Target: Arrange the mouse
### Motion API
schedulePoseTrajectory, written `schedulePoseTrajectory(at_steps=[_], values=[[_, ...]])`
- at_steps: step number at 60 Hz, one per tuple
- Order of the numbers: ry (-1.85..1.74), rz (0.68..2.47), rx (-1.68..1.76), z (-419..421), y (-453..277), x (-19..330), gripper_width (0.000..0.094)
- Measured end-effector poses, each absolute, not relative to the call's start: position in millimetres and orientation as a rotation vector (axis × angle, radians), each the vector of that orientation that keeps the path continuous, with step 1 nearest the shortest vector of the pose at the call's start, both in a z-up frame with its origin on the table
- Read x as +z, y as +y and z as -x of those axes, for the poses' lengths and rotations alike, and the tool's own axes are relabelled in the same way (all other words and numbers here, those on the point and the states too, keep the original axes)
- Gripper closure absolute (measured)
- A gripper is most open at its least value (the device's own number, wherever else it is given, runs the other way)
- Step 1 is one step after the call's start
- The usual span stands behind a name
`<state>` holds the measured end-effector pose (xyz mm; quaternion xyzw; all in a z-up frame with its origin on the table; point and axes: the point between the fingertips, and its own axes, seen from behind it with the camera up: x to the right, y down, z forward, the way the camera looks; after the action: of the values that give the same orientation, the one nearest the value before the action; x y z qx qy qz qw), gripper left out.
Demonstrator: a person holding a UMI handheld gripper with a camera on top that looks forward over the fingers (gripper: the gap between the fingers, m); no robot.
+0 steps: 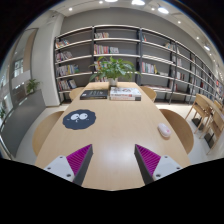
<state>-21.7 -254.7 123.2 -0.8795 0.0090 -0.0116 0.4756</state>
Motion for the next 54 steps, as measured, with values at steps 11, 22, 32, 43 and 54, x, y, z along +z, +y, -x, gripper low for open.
schedulePoseTrajectory(at_steps=[11, 22, 32, 43, 54], values=[[0.086, 2.201, -0.082, -48, -258, 89, 0.008], [0.171, 2.271, -0.157, -149, -259, 48, 0.0095], [0.16, 2.301, -0.195, -216, -220, 22, 0.0102], [0.124, 2.311, -0.168, -252, -155, 10, 0.0101], [0.106, 2.304, -0.134, -261, -100, -1, 0.0194]])
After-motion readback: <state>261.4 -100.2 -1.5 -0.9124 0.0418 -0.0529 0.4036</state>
